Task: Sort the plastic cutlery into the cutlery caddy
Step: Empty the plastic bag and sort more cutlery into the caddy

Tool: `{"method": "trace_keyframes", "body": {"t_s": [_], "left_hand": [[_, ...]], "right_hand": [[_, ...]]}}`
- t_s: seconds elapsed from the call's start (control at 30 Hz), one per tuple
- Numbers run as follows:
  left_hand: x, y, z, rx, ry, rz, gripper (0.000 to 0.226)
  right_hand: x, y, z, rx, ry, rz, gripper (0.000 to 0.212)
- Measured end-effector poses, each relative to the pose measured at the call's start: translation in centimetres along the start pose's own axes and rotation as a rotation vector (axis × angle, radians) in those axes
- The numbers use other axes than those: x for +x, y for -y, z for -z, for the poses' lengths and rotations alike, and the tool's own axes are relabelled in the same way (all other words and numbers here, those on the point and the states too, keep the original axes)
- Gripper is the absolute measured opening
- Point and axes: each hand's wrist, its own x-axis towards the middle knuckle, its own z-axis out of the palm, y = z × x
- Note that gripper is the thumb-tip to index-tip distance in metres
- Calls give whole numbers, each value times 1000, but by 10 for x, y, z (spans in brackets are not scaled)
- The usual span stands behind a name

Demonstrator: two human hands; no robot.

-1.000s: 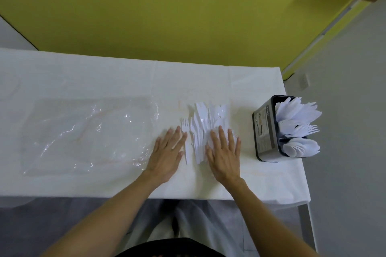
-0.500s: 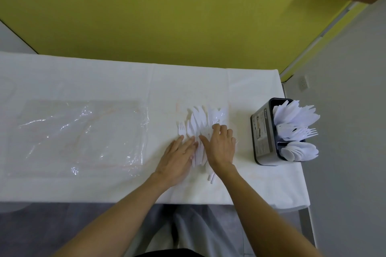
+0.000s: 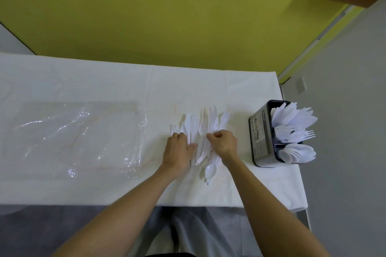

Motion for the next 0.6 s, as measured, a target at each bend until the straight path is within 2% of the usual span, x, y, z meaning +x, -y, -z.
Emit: {"method": "trace_keyframes", "body": {"t_s": [0.07,0.13,0.23,0.33,0.43,0.5,0.6], "left_hand": [[7,-10,-4,3,26,112,35],[13,-14,-7,2,44,150,29],[19,-9,-5,-38,53,183,36],[17,-5,7,-54,42,181,39],[12,3,18,-109,3,166,39],[9,10,23,-166,-6,183,36],[8,19,31,-308,29,251,18]], "right_hand": [[-1,-4,6,116,-33,-26,14],[-2,-7,12,193,-36,-11,13],[-3,-8,19,244,-22,32,16],[-2,-6,18,262,-32,2,9],[-5,-2,12,261,41,-30,9],[-7,0,6,260,78,-23,13],[-12,2,2,284,115,9,15]]}}
